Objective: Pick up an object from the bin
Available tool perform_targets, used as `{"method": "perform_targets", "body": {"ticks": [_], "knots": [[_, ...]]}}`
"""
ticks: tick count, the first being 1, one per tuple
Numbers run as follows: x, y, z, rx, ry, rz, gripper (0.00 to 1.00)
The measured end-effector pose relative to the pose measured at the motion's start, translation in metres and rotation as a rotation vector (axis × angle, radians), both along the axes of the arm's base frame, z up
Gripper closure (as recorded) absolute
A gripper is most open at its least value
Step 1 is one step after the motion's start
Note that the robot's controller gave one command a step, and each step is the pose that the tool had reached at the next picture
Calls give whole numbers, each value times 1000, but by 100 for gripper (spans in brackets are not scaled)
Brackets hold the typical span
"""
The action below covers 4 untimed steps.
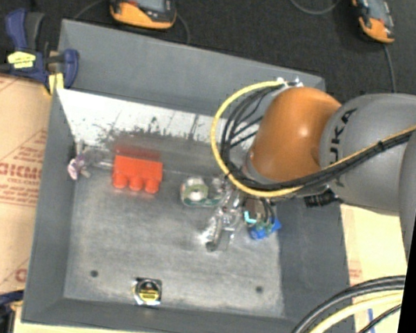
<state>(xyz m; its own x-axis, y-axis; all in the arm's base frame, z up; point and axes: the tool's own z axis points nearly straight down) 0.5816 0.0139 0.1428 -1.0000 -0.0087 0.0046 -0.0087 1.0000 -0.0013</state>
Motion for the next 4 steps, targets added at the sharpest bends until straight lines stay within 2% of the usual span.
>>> {"method": "perform_targets", "body": {"ticks": [1,2,3,4], "knots": [[68,-23,-56,1,-20,420,0],[26,-129,-41,0,-9,57,0],[32,-117,-72,2,-9,46,0],[33,-117,-69,2,-15,44,100]]}}
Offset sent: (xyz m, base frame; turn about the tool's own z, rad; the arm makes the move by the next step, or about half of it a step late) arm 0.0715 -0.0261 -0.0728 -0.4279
